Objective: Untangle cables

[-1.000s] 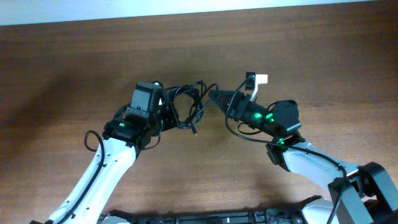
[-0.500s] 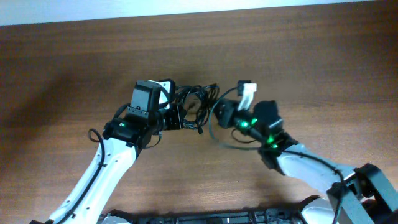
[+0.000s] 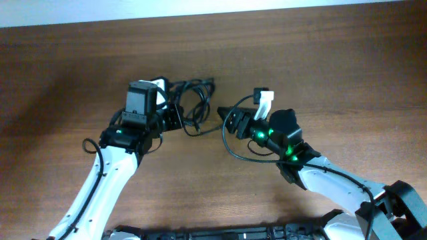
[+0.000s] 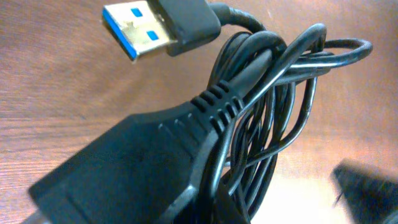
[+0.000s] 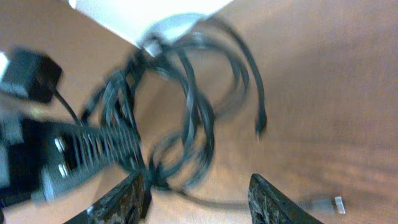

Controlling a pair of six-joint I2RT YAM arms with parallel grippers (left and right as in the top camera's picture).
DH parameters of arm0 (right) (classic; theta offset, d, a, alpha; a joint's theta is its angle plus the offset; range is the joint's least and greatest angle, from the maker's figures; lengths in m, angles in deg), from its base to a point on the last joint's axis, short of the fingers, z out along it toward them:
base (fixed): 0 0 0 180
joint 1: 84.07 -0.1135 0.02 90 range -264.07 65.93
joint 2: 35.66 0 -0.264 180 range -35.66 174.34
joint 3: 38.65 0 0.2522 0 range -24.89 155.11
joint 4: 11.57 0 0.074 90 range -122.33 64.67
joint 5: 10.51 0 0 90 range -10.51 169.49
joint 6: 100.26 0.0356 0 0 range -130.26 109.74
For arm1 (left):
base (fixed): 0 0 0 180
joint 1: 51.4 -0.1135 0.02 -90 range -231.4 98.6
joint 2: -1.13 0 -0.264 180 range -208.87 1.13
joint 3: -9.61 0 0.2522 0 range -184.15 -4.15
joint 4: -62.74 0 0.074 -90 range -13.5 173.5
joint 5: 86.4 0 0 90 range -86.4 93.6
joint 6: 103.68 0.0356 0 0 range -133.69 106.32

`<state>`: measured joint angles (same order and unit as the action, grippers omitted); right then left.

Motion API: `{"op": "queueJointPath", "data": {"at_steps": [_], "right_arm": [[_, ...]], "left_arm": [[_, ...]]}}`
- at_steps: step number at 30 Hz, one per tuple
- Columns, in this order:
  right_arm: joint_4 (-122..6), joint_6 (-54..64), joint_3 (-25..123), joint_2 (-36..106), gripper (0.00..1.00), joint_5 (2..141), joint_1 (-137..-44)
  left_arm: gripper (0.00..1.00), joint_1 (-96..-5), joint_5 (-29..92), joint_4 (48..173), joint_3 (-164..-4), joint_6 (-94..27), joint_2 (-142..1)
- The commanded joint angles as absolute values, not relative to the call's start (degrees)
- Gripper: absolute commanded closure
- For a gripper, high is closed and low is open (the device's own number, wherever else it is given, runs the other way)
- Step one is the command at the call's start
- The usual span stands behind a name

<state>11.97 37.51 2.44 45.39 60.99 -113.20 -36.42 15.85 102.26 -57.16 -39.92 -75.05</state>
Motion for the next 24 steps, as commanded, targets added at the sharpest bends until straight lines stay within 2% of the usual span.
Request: {"op": "queueJointPath", "data": {"at_steps": [1, 4, 6, 8, 9, 10, 12, 15, 17, 22, 24], "right_arm": [[10.42, 36.87, 2.44, 45.68, 0.48, 59.13, -117.74], [10.51, 36.87, 2.44, 45.70, 0.48, 62.85, -123.10], [11.07, 36.87, 2.44, 45.70, 0.57, 63.63, -124.65], [11.84, 36.90, 2.44, 45.70, 0.61, 63.66, -124.67], [13.41, 36.92, 2.44, 45.70, 0.70, 63.66, -124.67], [14.77, 37.18, 2.44, 45.70, 0.84, 63.63, -124.65], [16.32, 37.18, 2.44, 45.70, 0.96, 63.66, -123.73], [16.25, 40.17, 2.44, 45.70, 0.96, 65.10, -120.67], [15.88, 40.15, 2.44, 45.70, 0.96, 70.17, -120.32], [14.96, 40.15, 2.44, 45.81, 0.95, 70.82, -120.32], [14.92, 40.11, 2.44, 45.81, 0.82, 71.06, -120.02]], "left_arm": [[1.00, -36.77, 15.41, 101.04, -57.54, -44.10, -74.29], [1.00, -36.46, 17.94, 101.30, -57.54, -45.50, -74.29], [1.00, -34.89, 17.79, 101.43, -57.54, -50.42, -74.29], [1.00, -33.16, 17.68, 101.52, -57.54, -51.44, -74.29], [1.00, -32.05, 17.66, 101.80, -57.54, -51.44, -74.29], [1.00, -31.11, 17.46, 101.80, -57.54, -51.42, -74.29], [1.00, -30.78, 17.25, 102.24, -57.54, -49.41, -74.29], [1.00, -30.76, 19.39, 102.26, -57.54, -43.09, -74.26], [1.00, -30.76, 27.80, 102.22, -57.54, -36.80, -74.26], [1.00, -30.76, 47.34, 102.24, -57.54, -17.83, -74.26], [1.00, -30.85, 48.83, 102.24, -57.54, -16.65, -74.26]]}}
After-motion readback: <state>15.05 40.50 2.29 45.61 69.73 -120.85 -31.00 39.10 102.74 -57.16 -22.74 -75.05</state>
